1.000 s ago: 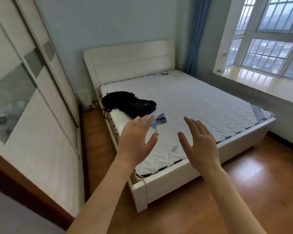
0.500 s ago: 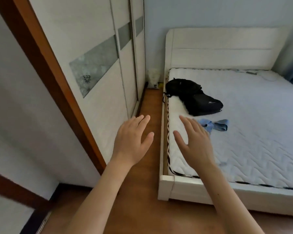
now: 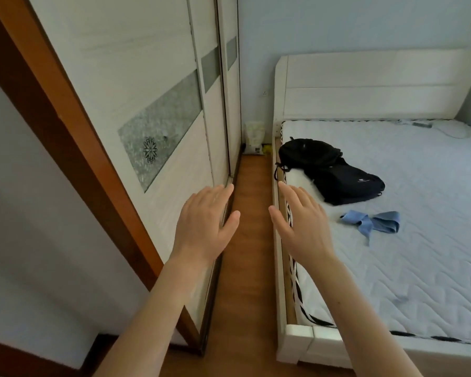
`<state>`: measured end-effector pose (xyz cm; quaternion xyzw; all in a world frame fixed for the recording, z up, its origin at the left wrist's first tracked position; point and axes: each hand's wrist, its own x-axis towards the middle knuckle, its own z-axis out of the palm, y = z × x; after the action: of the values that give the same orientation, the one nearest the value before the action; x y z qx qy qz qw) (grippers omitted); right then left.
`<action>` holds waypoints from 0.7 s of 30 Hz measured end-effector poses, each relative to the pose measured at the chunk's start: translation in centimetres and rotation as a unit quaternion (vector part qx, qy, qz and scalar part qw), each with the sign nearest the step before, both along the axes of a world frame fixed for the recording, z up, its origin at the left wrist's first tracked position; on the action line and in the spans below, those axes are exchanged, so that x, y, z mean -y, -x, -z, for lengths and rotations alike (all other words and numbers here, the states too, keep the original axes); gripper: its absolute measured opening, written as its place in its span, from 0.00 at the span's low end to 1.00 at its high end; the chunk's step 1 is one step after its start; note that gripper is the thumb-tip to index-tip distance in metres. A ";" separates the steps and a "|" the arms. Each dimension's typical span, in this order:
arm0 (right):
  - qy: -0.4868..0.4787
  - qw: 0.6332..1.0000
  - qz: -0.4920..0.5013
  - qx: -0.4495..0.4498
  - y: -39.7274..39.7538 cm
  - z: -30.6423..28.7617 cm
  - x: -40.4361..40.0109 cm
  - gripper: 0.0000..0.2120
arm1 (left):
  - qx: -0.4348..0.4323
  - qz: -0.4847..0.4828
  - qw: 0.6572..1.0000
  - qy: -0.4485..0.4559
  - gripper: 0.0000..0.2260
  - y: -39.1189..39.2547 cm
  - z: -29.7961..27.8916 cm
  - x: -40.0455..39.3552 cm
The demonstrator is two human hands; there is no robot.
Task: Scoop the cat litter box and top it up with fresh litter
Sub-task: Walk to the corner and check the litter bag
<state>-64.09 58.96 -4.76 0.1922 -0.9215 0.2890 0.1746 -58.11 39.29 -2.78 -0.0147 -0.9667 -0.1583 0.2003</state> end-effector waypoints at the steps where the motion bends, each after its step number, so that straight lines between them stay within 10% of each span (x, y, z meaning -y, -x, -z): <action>1: 0.000 1.000 0.003 -0.004 1.0 -0.2 1.1 0.28 | -0.004 0.003 1.000 0.004 0.28 1.2 -0.2 1.3; 21: -0.047 0.998 0.033 0.039 23.4 2.5 10.9 0.28 | 0.043 0.028 0.998 -0.022 0.29 24.8 3.5 10.3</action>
<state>-87.46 48.10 -7.28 0.1581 -0.9459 0.2471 0.1384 -82.94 28.98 -6.31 -0.0302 -0.9698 -0.1858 0.1548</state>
